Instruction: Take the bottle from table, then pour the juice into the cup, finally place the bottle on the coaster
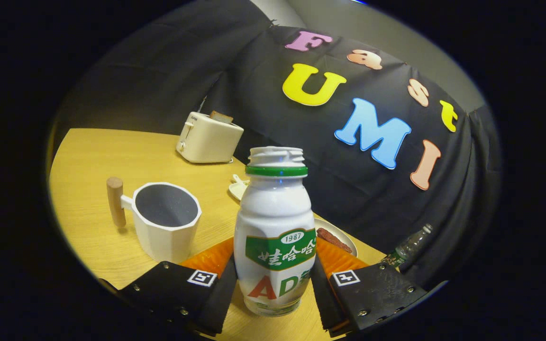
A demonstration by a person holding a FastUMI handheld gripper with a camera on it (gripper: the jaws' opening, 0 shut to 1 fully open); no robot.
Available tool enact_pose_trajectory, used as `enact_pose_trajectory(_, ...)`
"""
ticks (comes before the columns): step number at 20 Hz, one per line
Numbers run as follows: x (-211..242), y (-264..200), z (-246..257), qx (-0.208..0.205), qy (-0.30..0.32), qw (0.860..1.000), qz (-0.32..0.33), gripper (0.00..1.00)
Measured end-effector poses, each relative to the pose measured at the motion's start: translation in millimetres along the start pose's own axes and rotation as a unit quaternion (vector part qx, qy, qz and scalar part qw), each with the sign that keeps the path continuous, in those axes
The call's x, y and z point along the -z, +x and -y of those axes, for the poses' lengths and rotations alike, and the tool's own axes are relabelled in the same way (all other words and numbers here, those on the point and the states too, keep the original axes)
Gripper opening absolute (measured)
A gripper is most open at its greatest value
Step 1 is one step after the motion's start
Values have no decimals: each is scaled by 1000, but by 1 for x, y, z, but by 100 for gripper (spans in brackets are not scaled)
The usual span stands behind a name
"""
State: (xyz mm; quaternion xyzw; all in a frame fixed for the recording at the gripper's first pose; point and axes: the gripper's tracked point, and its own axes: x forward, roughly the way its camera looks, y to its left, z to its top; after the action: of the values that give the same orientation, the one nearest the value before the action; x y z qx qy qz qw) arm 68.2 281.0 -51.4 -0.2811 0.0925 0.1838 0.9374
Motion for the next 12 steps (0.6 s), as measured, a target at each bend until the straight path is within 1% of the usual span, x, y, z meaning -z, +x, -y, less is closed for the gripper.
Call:
enact_pose_trajectory(4,-9,-1,10,5,72,997,24,74)
enact_pose_trajectory(8,-11,2,22,20,110,993,49,74)
enact_pose_trajectory(12,-16,10,26,22,147,986,71,74)
